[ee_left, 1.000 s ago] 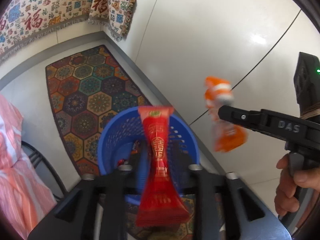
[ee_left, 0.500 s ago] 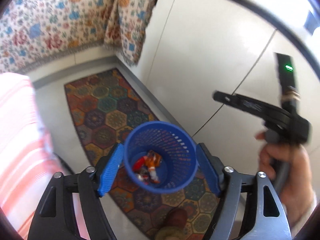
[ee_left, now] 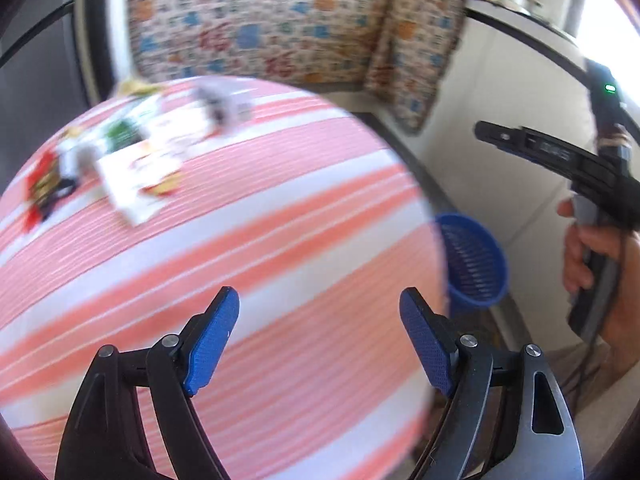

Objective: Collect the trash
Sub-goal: 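Move both tools back toward the table, then grasp the white paper wrapper with the left tool while the right tool grasps the clear plastic box, then carry both items over the blue wastebasket and open both tools to drop them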

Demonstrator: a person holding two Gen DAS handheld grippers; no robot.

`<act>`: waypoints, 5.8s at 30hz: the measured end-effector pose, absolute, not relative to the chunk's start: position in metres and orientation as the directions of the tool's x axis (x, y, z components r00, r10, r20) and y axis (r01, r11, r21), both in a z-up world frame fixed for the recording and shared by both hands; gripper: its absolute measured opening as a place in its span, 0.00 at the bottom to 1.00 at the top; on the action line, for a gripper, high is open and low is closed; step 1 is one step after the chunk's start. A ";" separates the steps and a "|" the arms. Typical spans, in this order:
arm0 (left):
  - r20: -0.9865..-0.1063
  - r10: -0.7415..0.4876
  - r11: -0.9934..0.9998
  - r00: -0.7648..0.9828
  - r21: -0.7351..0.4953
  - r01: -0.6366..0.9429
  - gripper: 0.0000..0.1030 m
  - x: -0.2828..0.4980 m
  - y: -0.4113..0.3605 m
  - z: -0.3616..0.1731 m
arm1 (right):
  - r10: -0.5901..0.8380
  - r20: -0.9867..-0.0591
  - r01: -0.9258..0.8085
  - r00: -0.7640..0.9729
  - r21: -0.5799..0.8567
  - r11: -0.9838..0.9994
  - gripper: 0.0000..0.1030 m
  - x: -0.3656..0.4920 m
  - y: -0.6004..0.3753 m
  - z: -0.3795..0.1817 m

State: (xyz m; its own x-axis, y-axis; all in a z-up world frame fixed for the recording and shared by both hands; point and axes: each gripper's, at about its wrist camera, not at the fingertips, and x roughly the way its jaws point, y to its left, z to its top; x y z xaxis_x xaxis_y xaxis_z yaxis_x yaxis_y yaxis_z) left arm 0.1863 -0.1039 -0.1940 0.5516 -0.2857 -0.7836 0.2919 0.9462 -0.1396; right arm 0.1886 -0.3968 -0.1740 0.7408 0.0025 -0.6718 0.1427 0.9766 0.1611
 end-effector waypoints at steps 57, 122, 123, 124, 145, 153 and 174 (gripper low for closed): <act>-0.749 -0.209 0.977 0.629 -0.135 0.164 0.07 0.253 0.055 -0.196 | 0.087 -0.797 -0.110 0.597 0.025 0.994 0.77 0.240 -0.188 -0.243; -0.749 -0.293 0.955 0.594 -0.204 0.213 0.62 0.219 0.077 -0.216 | 0.162 -0.872 -0.208 0.462 0.071 0.976 0.65 0.225 -0.166 -0.211; -0.750 -0.298 0.954 0.590 -0.207 0.219 0.62 0.221 0.077 -0.216 | 0.169 -0.871 -0.210 0.462 0.078 0.975 0.65 0.227 -0.168 -0.203; -0.752 -0.300 0.953 0.587 -0.209 0.220 0.62 0.223 0.077 -0.215 | 0.178 -0.872 -0.213 0.457 0.087 0.973 0.65 0.230 -0.170 -0.196; -0.769 -0.313 0.950 0.558 -0.251 0.187 0.05 0.234 0.080 -0.206 | 0.144 -0.934 -0.193 0.327 0.084 0.978 0.31 0.284 -0.173 -0.172; -0.724 -0.357 0.934 0.590 -0.261 0.245 0.05 0.224 0.040 -0.163 | 0.203 -0.905 -0.193 0.373 0.138 0.971 0.31 0.256 -0.202 -0.143; -0.698 -0.555 0.794 0.452 -0.283 0.538 0.05 0.240 -0.214 -0.133 | 0.010 -0.900 0.179 0.435 0.097 0.979 0.31 0.190 -0.433 -0.154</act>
State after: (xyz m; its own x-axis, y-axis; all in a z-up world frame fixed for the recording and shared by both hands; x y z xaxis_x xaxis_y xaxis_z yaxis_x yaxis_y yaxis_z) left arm 0.2401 -0.2143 -0.1330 0.4520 -0.5551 -0.6983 0.5385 0.7939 -0.2825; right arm 0.1901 -0.4326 -0.1538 0.4349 0.0096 -0.9004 0.1790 0.9791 0.0969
